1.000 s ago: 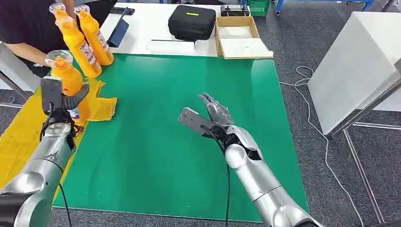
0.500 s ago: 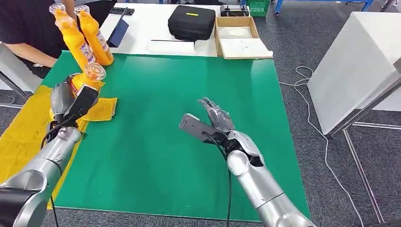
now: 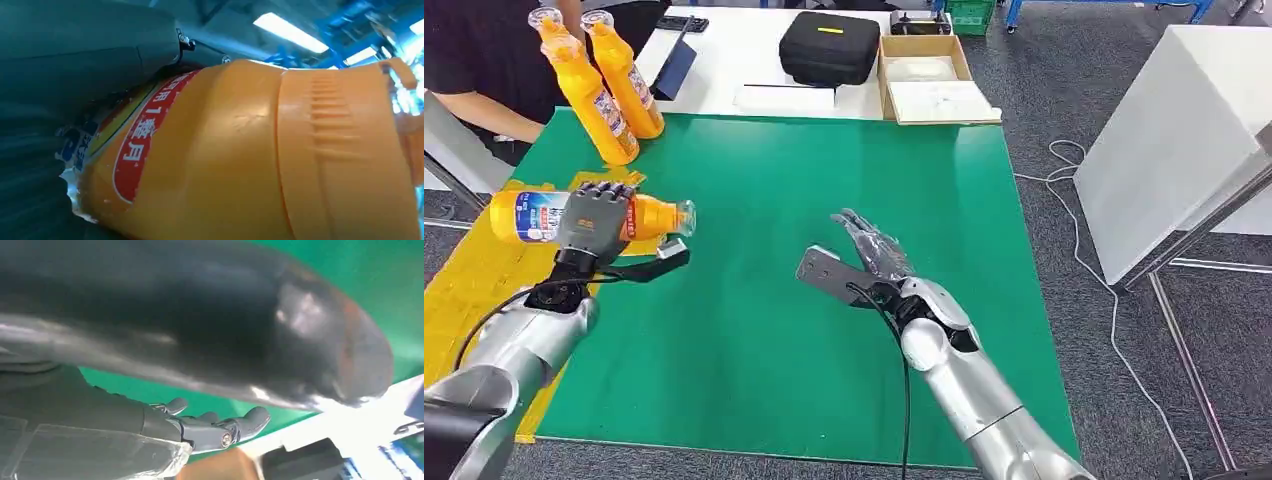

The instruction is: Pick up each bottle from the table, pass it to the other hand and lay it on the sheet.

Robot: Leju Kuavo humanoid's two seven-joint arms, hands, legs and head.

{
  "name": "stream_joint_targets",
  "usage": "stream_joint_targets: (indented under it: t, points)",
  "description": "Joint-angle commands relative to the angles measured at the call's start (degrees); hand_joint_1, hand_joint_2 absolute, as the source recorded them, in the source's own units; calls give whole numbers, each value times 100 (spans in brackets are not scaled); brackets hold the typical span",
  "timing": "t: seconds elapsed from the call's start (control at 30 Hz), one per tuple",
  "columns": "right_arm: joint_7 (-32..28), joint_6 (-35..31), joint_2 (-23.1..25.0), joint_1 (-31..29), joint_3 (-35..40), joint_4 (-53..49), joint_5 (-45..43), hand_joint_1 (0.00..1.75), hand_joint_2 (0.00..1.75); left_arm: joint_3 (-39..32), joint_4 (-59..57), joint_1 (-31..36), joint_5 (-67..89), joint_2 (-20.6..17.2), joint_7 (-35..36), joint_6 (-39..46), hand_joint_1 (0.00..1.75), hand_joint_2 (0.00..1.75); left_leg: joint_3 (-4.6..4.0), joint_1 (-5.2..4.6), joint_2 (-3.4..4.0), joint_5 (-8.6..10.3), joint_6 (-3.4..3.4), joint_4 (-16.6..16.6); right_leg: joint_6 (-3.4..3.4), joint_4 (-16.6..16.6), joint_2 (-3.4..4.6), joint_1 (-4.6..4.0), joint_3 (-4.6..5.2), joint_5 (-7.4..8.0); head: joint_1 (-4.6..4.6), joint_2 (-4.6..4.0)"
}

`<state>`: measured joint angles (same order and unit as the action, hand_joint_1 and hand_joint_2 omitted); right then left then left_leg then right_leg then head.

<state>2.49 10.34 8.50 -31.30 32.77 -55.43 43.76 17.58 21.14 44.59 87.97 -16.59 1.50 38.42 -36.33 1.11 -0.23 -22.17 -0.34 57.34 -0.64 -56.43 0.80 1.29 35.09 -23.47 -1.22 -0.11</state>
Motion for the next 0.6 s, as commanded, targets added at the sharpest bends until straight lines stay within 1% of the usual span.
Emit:
stream_joint_targets:
  t: [0.03, 0.1, 0.17, 0.2, 0.23, 0.27, 0.3, 0.43, 0.5, 0.53, 0.57, 0.6]
  points:
    - [-146, 130, -104, -183, 532, 170, 96, 0, 0, 1196, -892, -659, 186, -577, 560, 158, 175, 175, 41, -6, 37, -14, 1, -11, 10, 8, 29, 3, -25, -6, -4, 0]
    - [-167, 137, -116, -172, 549, 143, 95, 0, 0, 1124, -791, -760, 146, -606, 568, 158, 175, 175, 22, 0, 24, -8, 1, -4, 8, 4, 18, -1, -8, -5, 2, 0]
    - [-188, 161, -124, -164, 575, 129, 98, 0, 0, 1144, -869, -818, 203, -589, 656, 148, 175, 175, 51, 0, 22, -22, 3, -2, 16, 3, 14, -3, -37, -19, 0, 0]
    - [-201, 171, -127, -158, 583, 115, 98, 0, 0, 1087, -887, -841, 190, -574, 688, 116, 175, 175, 21, 1, 13, -8, 2, -2, 8, 3, 12, -1, -8, -7, -2, 0]
    - [-210, 181, -126, -144, 597, 94, 101, 0, 0, 1068, -893, -879, 203, -577, 744, 111, 175, 175, 33, -1, 14, -12, 3, -4, 11, 5, 12, 0, -20, -10, 2, 0]
    - [-212, 185, -125, -141, 601, 88, 103, 0, 0, 1056, -896, -888, 195, -578, 753, 103, 175, 175, 21, -2, 8, -5, 2, -5, 7, 3, 10, 3, -7, -6, 2, 0]
    - [-212, 184, -121, -134, 604, 83, 103, 0, 0, 1051, -902, -906, 182, -587, 750, 109, 175, 175, 43, -5, 13, -12, 4, -7, 12, 5, 10, 3, -28, -11, -2, 0]
    - [-232, 197, -154, -37, 639, -19, 118, 0, 0, 946, -937, -998, 134, -629, 718, -12, 175, 175, 30, -4, 14, -7, 2, -9, 9, 4, 15, 2, -21, -3, 0, 0]
    - [-249, 210, -180, -4, 654, -86, 127, 0, 0, 902, -938, -1021, 107, -642, 704, -47, 173, 175, 43, -2, 21, -10, 1, -12, 12, 9, 19, -1, -33, -3, 2, 0]
    - [-249, 207, -184, 11, 656, -106, 128, 0, 0, 884, -946, -1044, 99, -654, 705, -61, 28, 175, 49, -4, 20, -11, 2, -13, 15, 9, 16, 0, -40, -4, 2, 0]
    - [-249, 207, -184, 11, 656, -106, 128, 0, 0, 884, -946, -1044, 99, -654, 705, -61, 0, 175, 46, -4, 18, -9, 1, -13, 11, 8, 16, 1, -36, -2, 0, 0]
    - [-249, 214, -191, 11, 670, -128, 138, 0, 0, 838, -958, -1065, 103, -655, 670, -126, 0, 175, 50, -3, 16, -9, 1, -11, 11, 6, 14, 1, -38, -3, 2, 0]
